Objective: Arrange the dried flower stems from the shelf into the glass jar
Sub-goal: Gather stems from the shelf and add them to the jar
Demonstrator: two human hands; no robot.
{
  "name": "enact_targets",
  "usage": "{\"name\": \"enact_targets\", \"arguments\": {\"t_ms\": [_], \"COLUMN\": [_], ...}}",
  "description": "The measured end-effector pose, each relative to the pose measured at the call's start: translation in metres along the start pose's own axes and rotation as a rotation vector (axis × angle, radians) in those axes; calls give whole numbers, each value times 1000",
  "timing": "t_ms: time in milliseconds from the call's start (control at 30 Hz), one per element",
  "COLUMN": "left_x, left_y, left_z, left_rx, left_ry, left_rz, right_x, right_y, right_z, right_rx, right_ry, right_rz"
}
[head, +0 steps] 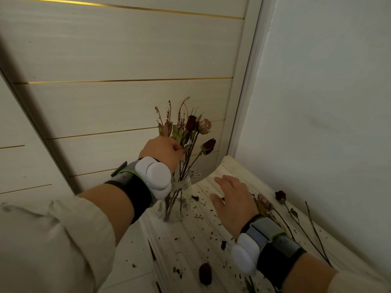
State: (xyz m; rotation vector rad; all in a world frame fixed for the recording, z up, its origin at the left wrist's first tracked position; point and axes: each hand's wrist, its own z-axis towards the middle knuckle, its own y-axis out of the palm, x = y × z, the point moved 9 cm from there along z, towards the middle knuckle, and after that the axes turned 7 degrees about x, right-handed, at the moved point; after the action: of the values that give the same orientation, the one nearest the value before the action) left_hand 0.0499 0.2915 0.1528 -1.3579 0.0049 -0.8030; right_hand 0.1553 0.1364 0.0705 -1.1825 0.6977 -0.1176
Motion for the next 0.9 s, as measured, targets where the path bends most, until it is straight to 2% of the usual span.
{"name": "enact_targets", "arguments": {"t_ms": [167,433,633,900], "left_x": [12,3,3,7], "left_y": [-6,15,12,-16], "left_z": [13,6,-1,-12], "left_rx": [-43,-152,-114,62], "left_ry": [108,80,76,11], "left_rz": [144,208,172,72], "right_x": [7,13,27,88], "right_y": [1,7,-8,-50], "right_z": [1,-1,-3,-14], "right_rx": [-5,-22,36,84], "right_ry": [3,3,26,175], "right_rz": [-9,-24,-6,-60]}}
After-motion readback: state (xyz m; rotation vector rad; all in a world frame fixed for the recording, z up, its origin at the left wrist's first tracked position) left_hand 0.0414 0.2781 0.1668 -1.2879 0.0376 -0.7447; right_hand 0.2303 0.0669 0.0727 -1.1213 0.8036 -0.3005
